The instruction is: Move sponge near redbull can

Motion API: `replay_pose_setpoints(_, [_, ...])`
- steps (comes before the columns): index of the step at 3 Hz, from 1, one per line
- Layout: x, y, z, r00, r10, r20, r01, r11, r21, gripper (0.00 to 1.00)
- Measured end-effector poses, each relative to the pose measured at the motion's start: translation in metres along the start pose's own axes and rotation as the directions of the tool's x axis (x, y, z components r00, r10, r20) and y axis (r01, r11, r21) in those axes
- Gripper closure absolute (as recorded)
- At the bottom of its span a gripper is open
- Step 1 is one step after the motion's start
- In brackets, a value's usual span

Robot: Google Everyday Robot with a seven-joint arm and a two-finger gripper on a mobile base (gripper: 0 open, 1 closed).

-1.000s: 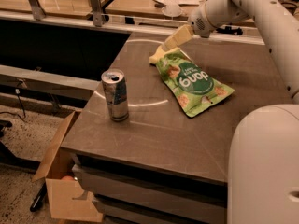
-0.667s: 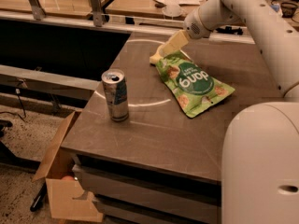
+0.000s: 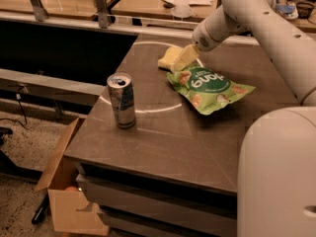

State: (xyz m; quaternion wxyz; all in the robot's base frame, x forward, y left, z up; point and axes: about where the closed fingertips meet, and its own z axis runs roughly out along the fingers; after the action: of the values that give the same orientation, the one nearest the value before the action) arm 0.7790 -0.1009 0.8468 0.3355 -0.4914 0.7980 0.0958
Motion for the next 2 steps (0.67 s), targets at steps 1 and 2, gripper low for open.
replay_pose_setpoints(1, [0.0039,0.0015,0.0035,1.0,-0.015,-0.018,0.015,0.9997,0.021,0.03])
replay_pose_setpoints(2, [0.0032,0.0014,0.0029,1.0,-0.015,-0.018,0.015,0.9997,0.021,0.34])
